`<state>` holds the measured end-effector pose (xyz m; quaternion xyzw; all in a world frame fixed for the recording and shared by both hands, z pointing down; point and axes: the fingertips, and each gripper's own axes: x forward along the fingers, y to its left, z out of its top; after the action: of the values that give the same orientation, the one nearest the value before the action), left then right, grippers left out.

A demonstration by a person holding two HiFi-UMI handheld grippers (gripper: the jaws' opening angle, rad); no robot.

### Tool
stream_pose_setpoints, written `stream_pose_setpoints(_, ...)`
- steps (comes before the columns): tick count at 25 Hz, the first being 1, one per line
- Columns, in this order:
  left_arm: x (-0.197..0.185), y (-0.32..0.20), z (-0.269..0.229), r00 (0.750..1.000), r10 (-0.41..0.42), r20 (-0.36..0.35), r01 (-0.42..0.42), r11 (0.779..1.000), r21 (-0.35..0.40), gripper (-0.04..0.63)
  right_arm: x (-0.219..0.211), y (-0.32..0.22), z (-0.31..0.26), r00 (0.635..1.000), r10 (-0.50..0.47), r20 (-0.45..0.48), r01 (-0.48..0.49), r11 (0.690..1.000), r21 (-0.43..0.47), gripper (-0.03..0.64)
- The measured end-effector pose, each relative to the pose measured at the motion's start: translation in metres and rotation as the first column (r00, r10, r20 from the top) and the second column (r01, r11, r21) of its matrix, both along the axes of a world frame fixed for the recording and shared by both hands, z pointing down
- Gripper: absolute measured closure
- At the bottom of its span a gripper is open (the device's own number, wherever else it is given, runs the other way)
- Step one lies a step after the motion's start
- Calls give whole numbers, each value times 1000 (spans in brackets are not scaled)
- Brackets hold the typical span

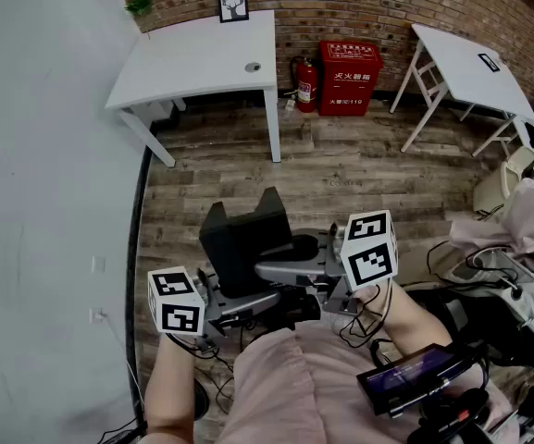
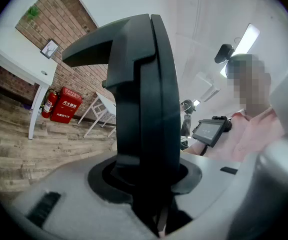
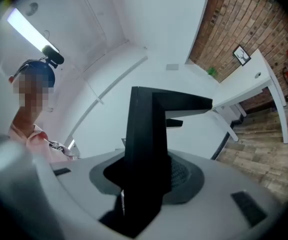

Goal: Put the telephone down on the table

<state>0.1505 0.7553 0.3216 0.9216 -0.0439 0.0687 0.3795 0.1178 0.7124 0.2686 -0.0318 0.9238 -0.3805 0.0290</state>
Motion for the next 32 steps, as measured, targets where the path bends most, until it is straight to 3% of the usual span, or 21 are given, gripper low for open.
stream_pose_setpoints(19, 29, 9, 2, 999, -53, -3, 53, 999, -2, 430, 26, 11, 3, 999, -50, 5, 50, 999, -11, 453)
stream_pose_setpoints(32, 27, -25, 21, 996, -82, -20, 82, 996, -38, 428, 22, -24, 25, 998, -67, -10, 67, 997, -36, 453)
